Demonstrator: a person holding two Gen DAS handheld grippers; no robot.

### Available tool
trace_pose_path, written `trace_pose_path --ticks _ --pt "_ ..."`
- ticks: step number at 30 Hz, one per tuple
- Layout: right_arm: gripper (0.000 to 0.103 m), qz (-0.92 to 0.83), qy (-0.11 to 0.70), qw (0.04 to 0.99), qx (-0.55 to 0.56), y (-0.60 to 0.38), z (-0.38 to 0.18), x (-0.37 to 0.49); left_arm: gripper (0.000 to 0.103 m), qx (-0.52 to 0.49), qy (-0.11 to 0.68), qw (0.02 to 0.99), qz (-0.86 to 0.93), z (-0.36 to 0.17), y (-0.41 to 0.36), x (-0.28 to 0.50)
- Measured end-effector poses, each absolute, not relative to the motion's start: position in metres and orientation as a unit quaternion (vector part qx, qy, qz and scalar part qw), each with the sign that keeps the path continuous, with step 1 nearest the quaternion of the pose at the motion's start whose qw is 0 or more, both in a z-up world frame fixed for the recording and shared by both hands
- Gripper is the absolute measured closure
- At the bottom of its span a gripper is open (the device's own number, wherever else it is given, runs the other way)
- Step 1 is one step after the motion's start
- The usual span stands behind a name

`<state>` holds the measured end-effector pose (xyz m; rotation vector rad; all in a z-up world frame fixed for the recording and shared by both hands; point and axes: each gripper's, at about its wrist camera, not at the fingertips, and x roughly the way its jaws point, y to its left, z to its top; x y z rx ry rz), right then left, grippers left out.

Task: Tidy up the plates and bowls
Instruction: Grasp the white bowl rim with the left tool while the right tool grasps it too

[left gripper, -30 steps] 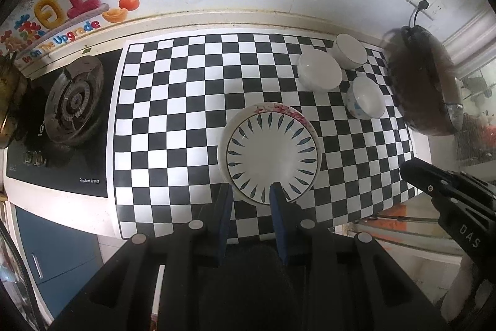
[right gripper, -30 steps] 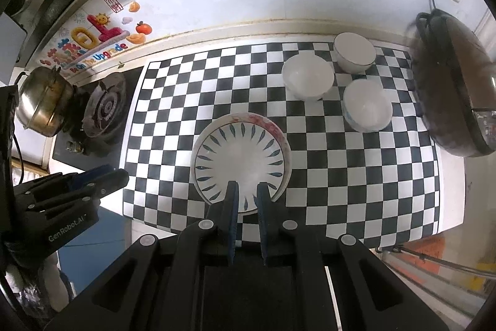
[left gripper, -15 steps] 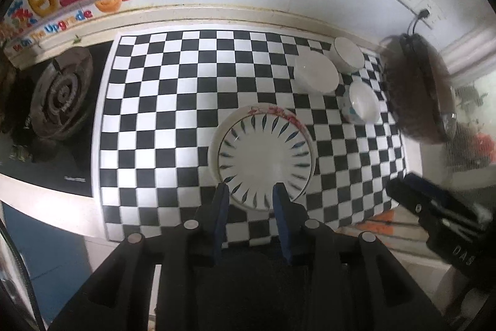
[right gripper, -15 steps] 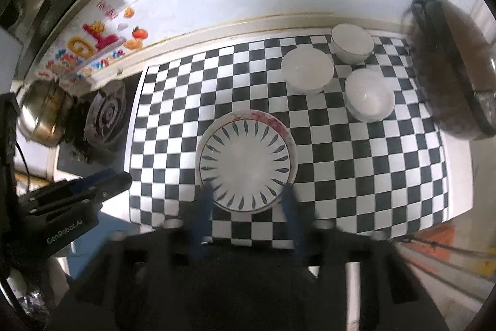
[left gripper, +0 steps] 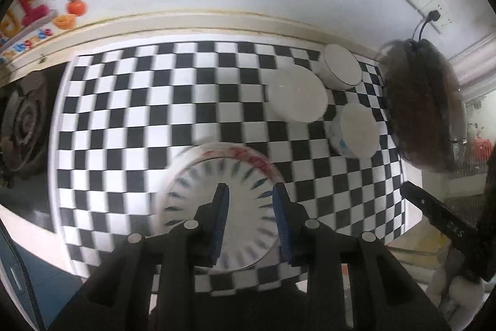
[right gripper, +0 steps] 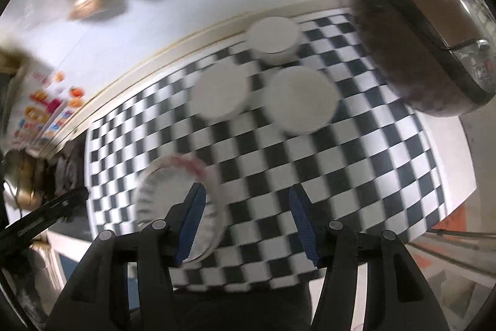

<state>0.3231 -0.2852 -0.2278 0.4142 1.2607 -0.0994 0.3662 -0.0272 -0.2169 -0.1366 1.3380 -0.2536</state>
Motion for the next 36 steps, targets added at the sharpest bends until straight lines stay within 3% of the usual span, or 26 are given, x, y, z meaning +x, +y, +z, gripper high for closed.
trace_pose_path --ticks 10,20,26,29,31,36 --pt "0.044 -0.010 0.629 0.759 0.169 -0.366 -0.292 0.407 0.076 -0.142 0.680 0.716 -0.073 -0.289 -0.098 0.437" --pt "0.047 0.115 0.661 0.732 0.119 -0.325 -0.339 0.531 0.076 -0.196 0.705 0.681 0.001 -0.348 -0.094 0.505" --pt "0.061 0.135 0.712 0.680 0.114 -0.300 -0.393 0.573 0.078 -0.192 0.712 0.676 0.006 -0.375 -0.093 0.526" --pt "0.075 0.142 0.727 0.661 0.121 -0.296 -0.415 0.579 0.084 -0.185 0.707 0.683 -0.001 -0.379 -0.096 0.530" --pt "0.092 0.155 0.727 0.654 0.146 -0.295 -0.422 0.580 0.084 -0.180 0.705 0.686 -0.005 -0.380 -0.097 0.530" --pt "0.095 0.144 0.725 0.665 0.108 -0.285 -0.418 0.578 0.084 -0.156 0.693 0.703 -0.014 -0.377 -0.102 0.525"
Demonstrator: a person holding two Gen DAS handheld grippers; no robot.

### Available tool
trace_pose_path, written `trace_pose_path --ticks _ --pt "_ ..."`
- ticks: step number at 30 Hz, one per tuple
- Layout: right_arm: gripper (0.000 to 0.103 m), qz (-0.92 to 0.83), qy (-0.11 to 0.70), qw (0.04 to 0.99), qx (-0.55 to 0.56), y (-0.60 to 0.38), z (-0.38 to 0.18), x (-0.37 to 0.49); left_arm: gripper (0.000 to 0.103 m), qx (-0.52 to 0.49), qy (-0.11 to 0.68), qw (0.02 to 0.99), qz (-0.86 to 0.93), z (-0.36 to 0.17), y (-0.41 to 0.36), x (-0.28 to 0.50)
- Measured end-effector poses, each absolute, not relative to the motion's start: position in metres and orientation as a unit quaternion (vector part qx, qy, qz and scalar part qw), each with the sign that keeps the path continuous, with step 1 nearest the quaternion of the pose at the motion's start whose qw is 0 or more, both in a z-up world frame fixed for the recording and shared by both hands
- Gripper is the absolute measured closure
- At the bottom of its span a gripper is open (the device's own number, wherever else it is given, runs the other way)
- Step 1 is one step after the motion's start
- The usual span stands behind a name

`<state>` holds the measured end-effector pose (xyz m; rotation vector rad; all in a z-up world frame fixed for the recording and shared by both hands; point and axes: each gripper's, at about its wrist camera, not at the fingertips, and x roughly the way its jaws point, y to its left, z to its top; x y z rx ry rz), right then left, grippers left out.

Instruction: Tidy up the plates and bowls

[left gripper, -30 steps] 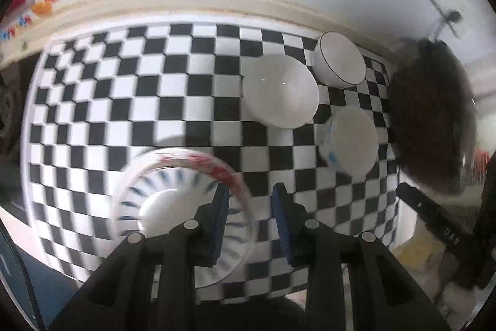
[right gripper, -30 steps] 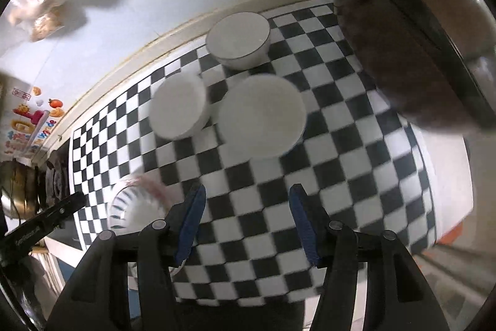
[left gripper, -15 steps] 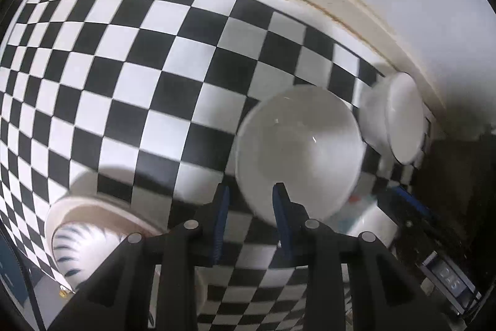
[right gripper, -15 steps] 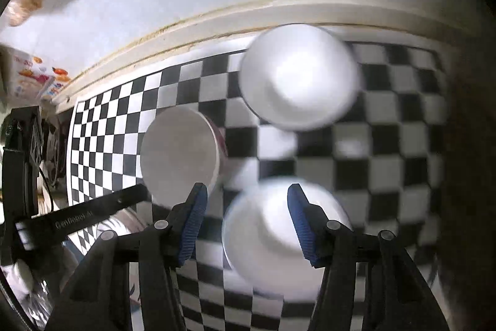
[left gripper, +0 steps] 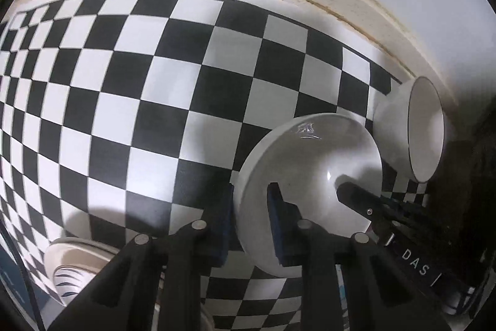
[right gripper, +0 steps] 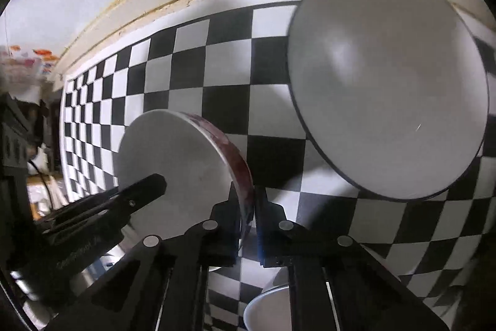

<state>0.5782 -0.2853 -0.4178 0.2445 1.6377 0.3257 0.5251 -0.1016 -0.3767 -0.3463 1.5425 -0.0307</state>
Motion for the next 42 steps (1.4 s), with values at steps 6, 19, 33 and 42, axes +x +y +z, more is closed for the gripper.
trace_pose_path --ticks 6,19,33,42 --pt "0.095 0.152 0.715 0.672 0.117 -0.287 -0.395 0.567 0.084 -0.135 0.676 0.724 -0.026 -0.354 -0.103 0.516" --pt "0.095 0.154 0.669 0.719 0.110 -0.304 -0.297 0.493 0.084 -0.098 0.635 0.761 -0.088 -0.274 -0.125 0.450" --pt "0.094 0.120 0.661 0.727 0.141 -0.329 -0.279 0.386 0.084 -0.057 0.655 0.740 -0.145 -0.282 -0.145 0.378" --pt "0.094 0.093 0.693 0.696 0.162 -0.339 -0.349 0.360 0.084 -0.039 0.702 0.699 -0.135 -0.346 -0.161 0.371"
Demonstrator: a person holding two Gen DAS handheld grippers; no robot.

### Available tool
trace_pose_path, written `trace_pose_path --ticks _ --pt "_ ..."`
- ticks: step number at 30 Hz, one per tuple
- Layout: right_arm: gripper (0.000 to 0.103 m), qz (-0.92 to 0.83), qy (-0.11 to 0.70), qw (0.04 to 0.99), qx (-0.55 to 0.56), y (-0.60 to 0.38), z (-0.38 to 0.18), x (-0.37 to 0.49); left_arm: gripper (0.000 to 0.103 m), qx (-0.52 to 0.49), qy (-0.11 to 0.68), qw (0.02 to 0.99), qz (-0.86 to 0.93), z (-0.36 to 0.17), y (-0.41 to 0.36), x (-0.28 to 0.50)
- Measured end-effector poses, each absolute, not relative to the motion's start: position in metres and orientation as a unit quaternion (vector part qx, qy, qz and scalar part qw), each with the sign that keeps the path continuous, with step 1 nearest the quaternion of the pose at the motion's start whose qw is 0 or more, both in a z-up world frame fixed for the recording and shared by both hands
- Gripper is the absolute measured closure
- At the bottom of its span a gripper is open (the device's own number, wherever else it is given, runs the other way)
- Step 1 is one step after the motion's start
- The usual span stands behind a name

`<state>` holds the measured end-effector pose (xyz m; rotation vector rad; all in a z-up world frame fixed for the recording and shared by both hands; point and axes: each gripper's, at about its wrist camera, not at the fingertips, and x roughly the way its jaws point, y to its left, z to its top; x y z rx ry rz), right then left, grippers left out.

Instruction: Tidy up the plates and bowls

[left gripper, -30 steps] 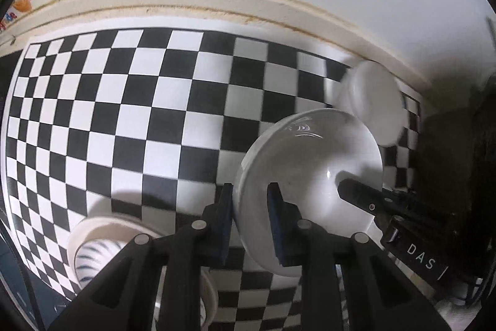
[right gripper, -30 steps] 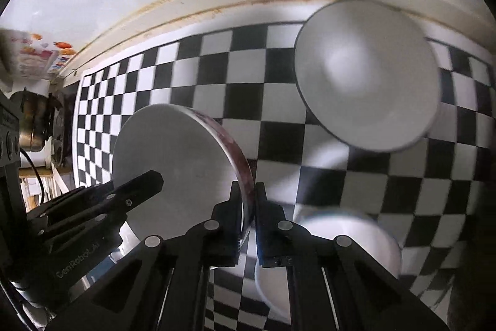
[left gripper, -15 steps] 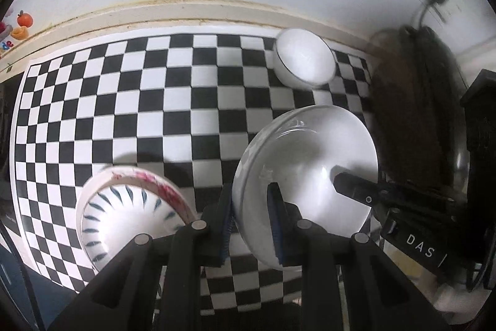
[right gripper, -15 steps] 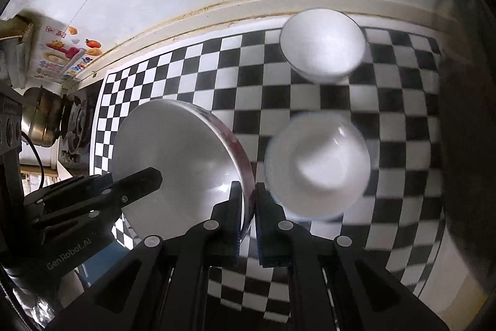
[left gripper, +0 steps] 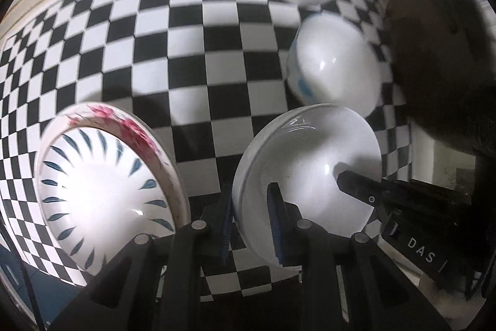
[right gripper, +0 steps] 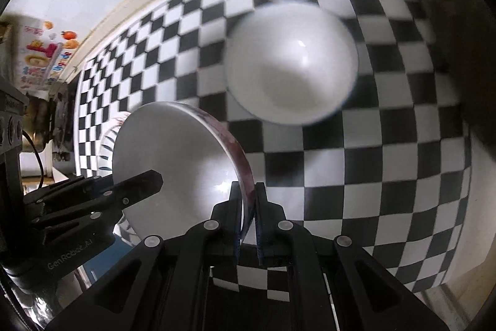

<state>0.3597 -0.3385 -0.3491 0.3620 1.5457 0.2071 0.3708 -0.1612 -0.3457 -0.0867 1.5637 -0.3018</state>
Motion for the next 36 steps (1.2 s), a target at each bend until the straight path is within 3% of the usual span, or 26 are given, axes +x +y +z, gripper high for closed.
trace_pose_path --ticks 14,16,22,27,29,31,36 --pt "0.094 0.072 0.725 0.666 0.158 -0.349 -0.403 0.355 0.084 -0.012 0.731 0.670 -0.127 -0.391 -0.184 0.371" --pt "0.090 0.074 0.730 0.660 0.164 -0.349 -0.406 0.354 0.083 -0.017 0.732 0.669 -0.126 -0.391 -0.182 0.372" --pt "0.090 0.077 0.725 0.664 0.166 -0.356 -0.389 0.354 0.083 -0.023 0.711 0.692 -0.123 -0.359 -0.168 0.373" --pt "0.089 0.074 0.692 0.700 0.158 -0.370 -0.339 0.356 0.083 -0.029 0.668 0.733 -0.123 -0.311 -0.159 0.380" --pt "0.082 0.067 0.681 0.714 0.149 -0.375 -0.322 0.364 0.077 -0.039 0.657 0.743 -0.122 -0.301 -0.158 0.390" --pt "0.062 0.059 0.674 0.724 0.138 -0.381 -0.314 0.377 0.077 -0.054 0.656 0.742 -0.123 -0.299 -0.160 0.405" --pt "0.061 0.031 0.681 0.718 0.139 -0.404 -0.325 0.417 0.077 -0.086 0.679 0.717 -0.129 -0.319 -0.172 0.436"
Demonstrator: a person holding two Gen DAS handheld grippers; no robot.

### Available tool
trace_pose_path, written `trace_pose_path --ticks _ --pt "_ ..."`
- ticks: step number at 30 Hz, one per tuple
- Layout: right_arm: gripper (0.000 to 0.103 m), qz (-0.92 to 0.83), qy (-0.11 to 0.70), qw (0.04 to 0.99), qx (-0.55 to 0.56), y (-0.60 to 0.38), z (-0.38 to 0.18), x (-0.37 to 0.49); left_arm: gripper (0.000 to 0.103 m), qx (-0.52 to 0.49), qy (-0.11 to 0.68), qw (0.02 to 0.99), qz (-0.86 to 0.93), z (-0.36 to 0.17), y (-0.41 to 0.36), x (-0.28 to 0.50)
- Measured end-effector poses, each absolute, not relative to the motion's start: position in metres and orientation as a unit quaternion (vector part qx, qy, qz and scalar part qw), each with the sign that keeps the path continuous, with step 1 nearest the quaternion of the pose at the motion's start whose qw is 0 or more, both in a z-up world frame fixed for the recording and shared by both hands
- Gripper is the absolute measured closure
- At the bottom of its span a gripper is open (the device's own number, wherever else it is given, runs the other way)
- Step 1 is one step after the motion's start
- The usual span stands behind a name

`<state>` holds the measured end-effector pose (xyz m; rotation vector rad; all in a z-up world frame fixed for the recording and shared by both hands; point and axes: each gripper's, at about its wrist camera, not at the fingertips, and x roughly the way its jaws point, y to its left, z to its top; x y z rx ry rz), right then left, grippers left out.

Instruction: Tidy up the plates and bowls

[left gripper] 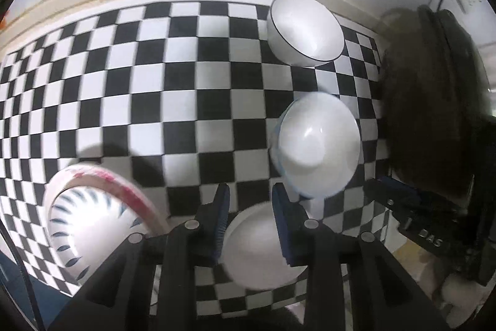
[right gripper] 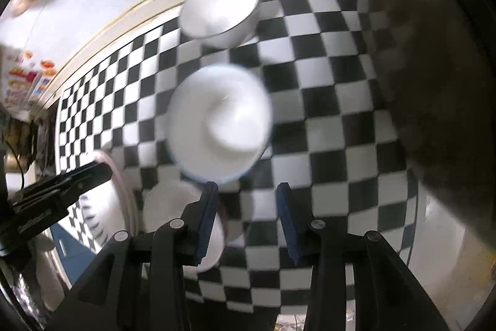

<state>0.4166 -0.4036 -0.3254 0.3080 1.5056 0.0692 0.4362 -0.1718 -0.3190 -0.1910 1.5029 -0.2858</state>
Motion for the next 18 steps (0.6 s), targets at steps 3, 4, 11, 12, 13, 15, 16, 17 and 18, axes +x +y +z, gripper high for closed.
trace_pose_path --ticks 3,4,11,12,13,15,16,17,18 --pt "0.061 0.017 0.690 0.710 0.139 -0.410 -0.342 0.438 0.077 -0.091 0.700 0.695 -0.134 -0.336 -0.187 0.454" --pt "0.061 0.017 0.692 0.707 0.142 -0.411 -0.349 0.443 0.077 -0.089 0.705 0.691 -0.134 -0.340 -0.190 0.458" --pt "0.061 0.013 0.708 0.691 0.145 -0.409 -0.376 0.464 0.077 -0.077 0.734 0.661 -0.138 -0.378 -0.213 0.487" --pt "0.061 0.012 0.710 0.689 0.146 -0.410 -0.379 0.464 0.078 -0.074 0.736 0.659 -0.138 -0.382 -0.216 0.490" --pt "0.061 0.011 0.712 0.686 0.147 -0.410 -0.384 0.466 0.078 -0.071 0.737 0.658 -0.137 -0.386 -0.218 0.493" --pt "0.066 0.011 0.716 0.682 0.147 -0.410 -0.390 0.467 0.085 -0.069 0.735 0.660 -0.140 -0.389 -0.220 0.495" --pt "0.076 0.013 0.719 0.679 0.147 -0.409 -0.395 0.468 0.087 -0.067 0.735 0.660 -0.143 -0.390 -0.222 0.496" --pt "0.083 0.014 0.721 0.676 0.148 -0.409 -0.397 0.468 0.089 -0.067 0.733 0.661 -0.145 -0.390 -0.223 0.497" --pt "0.092 0.016 0.722 0.675 0.152 -0.408 -0.400 0.467 0.091 -0.067 0.731 0.663 -0.146 -0.390 -0.224 0.497"
